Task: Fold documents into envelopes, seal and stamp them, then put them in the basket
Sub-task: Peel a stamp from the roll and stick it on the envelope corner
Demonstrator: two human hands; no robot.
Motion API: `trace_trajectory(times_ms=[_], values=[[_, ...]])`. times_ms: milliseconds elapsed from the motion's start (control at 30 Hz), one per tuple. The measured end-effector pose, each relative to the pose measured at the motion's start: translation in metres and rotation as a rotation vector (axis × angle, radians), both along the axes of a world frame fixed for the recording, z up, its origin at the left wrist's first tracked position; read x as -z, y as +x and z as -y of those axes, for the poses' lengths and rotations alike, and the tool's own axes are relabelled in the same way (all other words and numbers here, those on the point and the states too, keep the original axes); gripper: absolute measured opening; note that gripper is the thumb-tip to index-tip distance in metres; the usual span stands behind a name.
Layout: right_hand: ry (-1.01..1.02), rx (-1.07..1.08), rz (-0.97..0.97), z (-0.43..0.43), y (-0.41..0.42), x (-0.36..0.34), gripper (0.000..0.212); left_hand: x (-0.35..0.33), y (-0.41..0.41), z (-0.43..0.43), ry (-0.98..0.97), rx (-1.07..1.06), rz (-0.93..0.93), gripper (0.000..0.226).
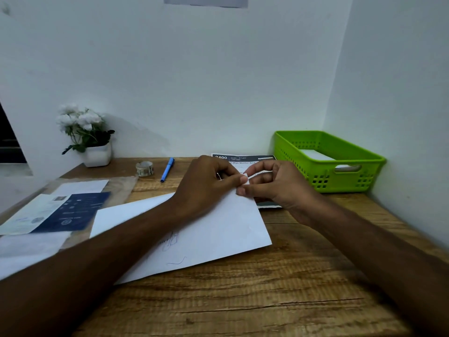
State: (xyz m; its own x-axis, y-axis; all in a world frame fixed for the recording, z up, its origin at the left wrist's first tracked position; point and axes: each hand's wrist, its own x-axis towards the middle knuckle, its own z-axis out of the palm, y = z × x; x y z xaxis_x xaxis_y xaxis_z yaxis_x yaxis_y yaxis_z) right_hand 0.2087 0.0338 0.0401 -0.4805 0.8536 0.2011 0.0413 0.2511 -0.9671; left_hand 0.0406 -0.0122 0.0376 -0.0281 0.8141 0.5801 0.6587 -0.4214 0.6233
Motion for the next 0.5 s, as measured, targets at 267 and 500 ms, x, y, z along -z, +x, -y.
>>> trace_trajectory(times_ms=[267, 500], values=[[-0.094, -0.050, 0.068, 0.000, -0.001, 0.003, 0.025, 0.003, -0.001, -0.002, 0.076, -0.080, -0.179, 0.022], [-0.044, 0.021, -0.015, -0.002, -0.002, 0.005, 0.021, -0.007, -0.008, -0.001, -0.076, 0.015, -0.196, 0.014]])
